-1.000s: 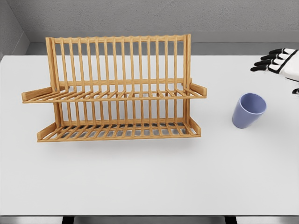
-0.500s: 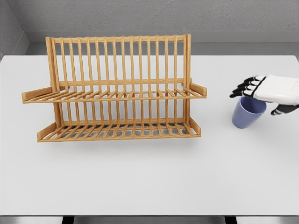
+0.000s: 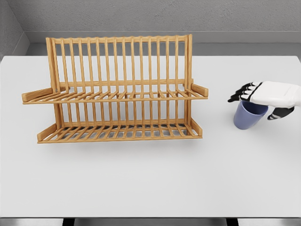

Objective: Right arm put cup on second shelf

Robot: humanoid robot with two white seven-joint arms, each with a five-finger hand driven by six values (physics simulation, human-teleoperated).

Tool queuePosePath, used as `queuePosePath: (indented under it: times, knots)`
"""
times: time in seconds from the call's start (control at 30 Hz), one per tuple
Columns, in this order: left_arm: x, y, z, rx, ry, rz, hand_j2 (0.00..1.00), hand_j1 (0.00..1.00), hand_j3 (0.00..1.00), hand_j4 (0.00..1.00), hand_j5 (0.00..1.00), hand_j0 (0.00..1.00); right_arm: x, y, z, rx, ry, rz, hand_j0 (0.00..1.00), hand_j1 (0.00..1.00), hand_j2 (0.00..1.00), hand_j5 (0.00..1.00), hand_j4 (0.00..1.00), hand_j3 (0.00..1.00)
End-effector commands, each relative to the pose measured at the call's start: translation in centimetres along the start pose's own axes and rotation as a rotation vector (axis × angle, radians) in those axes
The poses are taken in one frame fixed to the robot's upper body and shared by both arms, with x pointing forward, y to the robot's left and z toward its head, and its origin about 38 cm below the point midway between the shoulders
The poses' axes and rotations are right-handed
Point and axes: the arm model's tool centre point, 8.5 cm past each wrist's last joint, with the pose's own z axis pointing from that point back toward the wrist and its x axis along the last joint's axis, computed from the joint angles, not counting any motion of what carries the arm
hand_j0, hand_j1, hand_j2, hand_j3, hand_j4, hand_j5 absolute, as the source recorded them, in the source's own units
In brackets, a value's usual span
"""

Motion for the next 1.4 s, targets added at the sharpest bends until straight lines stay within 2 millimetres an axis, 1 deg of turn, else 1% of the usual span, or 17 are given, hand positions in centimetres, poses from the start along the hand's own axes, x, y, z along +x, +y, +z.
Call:
queuePosePath:
  times: [0.0,0.23,0.27,0.3,0.33,0.43,0.5,0.53,0.6,0.63,0.93,1.0,1.1,1.2,1.23,1.37]
  knots:
    - [0.1,0.0,0.0,0.000,-0.002,0.000,1.00,1.00,1.00,1.00,1.00,1.00,0.1,0.4,-0.3,0.010,-0.006,-0.009,1.00,1.00,1.00,1.00,1.00,1.00]
    - [0.1,0.0,0.0,0.000,-0.002,0.000,1.00,1.00,1.00,1.00,1.00,1.00,-0.1,0.8,-0.8,0.027,-0.008,-0.020,1.00,1.00,1.00,1.00,1.00,1.00]
    - [0.1,0.0,0.0,0.000,-0.002,0.000,1.00,1.00,1.00,1.00,1.00,1.00,-0.3,0.9,-0.7,0.029,-0.004,-0.023,0.96,0.96,0.96,0.96,0.96,0.96]
    - [0.1,0.0,0.0,0.000,-0.002,0.000,1.00,1.00,1.00,1.00,1.00,1.00,-0.3,0.9,-0.7,0.028,-0.005,-0.024,0.85,0.85,0.85,0.85,0.85,0.85]
    - [0.1,0.0,0.0,0.000,-0.001,-0.001,1.00,1.00,1.00,1.00,1.00,1.00,-0.2,0.8,-0.8,0.027,-0.007,-0.021,0.81,0.81,0.81,0.81,0.81,0.81]
    - [0.1,0.0,0.0,0.000,-0.002,-0.001,1.00,1.00,1.00,1.00,1.00,1.00,-0.3,0.4,-0.6,0.020,-0.003,-0.014,0.75,0.75,0.75,0.75,0.75,0.75]
    - [0.1,0.0,0.0,0.000,-0.002,0.000,1.00,1.00,1.00,1.00,1.00,1.00,-0.3,0.2,-0.6,0.016,-0.003,-0.010,0.75,0.75,0.75,0.75,0.75,0.75]
    - [0.0,0.0,0.0,0.000,0.000,-0.001,1.00,1.00,1.00,1.00,1.00,1.00,-0.3,0.2,-0.6,0.016,-0.003,-0.010,0.69,0.69,0.69,0.69,0.69,0.69]
    - [0.1,0.0,0.0,0.000,-0.002,-0.001,1.00,1.00,1.00,1.00,1.00,1.00,-0.3,0.2,-0.6,0.017,-0.002,-0.010,0.67,0.67,0.67,0.67,0.67,0.67]
    - [0.1,0.0,0.0,0.000,-0.002,-0.001,1.00,1.00,1.00,1.00,1.00,1.00,-0.3,0.2,-0.6,0.017,-0.002,-0.010,0.65,0.65,0.65,0.65,0.65,0.65]
    - [0.1,0.0,0.0,0.000,-0.002,0.000,1.00,1.00,1.00,1.00,1.00,1.00,-0.6,-1.4,0.0,-0.013,0.012,0.016,0.64,0.64,0.64,0.64,0.64,0.64]
    - [0.1,0.0,0.0,0.000,-0.002,0.000,1.00,1.00,1.00,1.00,1.00,1.00,-0.9,-2.4,0.3,-0.028,0.021,0.030,0.64,0.64,0.64,0.64,0.64,0.64]
    - [0.1,0.0,0.0,0.000,-0.002,0.000,1.00,1.00,1.00,1.00,1.00,1.00,-0.9,-2.7,0.4,-0.037,0.024,0.034,0.64,0.64,0.64,0.64,0.64,0.64]
    - [0.1,0.0,0.0,0.000,-0.002,-0.001,1.00,1.00,1.00,1.00,1.00,1.00,-1.3,-3.9,1.2,-0.065,0.043,0.048,0.64,0.64,0.64,0.64,0.64,0.64]
    - [0.1,0.0,0.0,0.000,-0.002,0.000,1.00,1.00,1.00,1.00,1.00,1.00,-1.3,-4.0,1.2,-0.067,0.043,0.049,0.64,0.64,0.64,0.64,0.64,0.64]
    - [0.1,0.0,0.0,0.000,-0.002,-0.001,1.00,1.00,1.00,1.00,1.00,1.00,-1.6,-5.5,1.7,-0.091,0.055,0.071,0.64,0.64,0.64,0.64,0.64,0.64]
